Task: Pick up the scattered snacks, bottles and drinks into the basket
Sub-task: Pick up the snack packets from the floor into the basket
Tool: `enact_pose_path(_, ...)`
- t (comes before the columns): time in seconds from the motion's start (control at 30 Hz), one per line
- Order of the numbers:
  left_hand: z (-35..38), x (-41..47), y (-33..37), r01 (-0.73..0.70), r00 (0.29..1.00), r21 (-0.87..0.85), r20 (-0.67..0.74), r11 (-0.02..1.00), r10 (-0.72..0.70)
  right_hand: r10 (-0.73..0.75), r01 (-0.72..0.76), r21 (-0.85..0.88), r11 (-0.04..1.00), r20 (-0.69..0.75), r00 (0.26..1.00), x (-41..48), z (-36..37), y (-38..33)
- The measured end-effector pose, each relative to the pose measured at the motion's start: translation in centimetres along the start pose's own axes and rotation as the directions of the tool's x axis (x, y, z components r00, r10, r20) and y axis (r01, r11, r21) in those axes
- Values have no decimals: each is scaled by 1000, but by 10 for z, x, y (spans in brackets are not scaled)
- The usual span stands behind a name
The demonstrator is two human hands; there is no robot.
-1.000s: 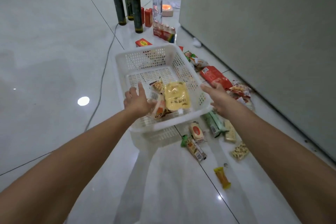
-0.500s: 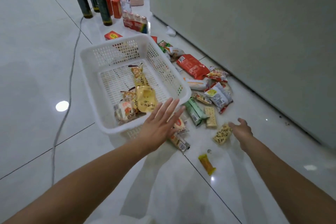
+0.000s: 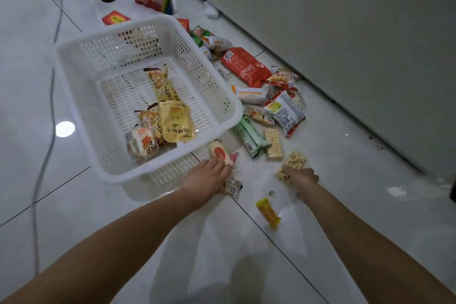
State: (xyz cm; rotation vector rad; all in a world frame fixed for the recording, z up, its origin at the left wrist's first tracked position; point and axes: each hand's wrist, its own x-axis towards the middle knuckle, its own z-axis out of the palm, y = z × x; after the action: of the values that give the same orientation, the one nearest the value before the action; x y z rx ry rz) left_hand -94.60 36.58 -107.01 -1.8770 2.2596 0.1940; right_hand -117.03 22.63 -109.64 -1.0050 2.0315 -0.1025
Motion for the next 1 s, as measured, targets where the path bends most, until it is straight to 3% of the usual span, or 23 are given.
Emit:
enact_pose_path(0.2,2,1,3,125,991,-70,54,990,-122,54,-57,-36,998,-72,996,8,15,-4)
enact_pose_path(0.37,1,-6,5,172,985,-127,54,977,-166,83,-83,-55,995,-3,997,8,15,-6)
enact_pose_path(0.47,-2,-10,4,193,980,-157,71,968,-184,88,-89,26,996,39,995,3,10,0)
enact_pose_path(0.57,-12,-15,3,159,987,-195,54,968,-151,103,-110,219,970,46,994,-7,2,6)
enact_pose_path(0.73,-40,-22,-7,106,994,-326,11,939,-109,-121,159,319,935,-136,983,-36,-21,-22)
enact_pose_path(0.8,-60,-27,-15,43,990,-368,-110,929,-89,-208,260,388,885,-171,963,-55,-28,-45)
enact_pose_path(0.9,-89,-36,-34,22,890,-451,-397,892,-223,-336,364,495,789,-149,930,-89,-30,-89)
enact_pose_path(1.0,-106,-42,-60,215,692,-566,-487,796,-533,-472,410,546,731,-30,881,-123,-18,-126)
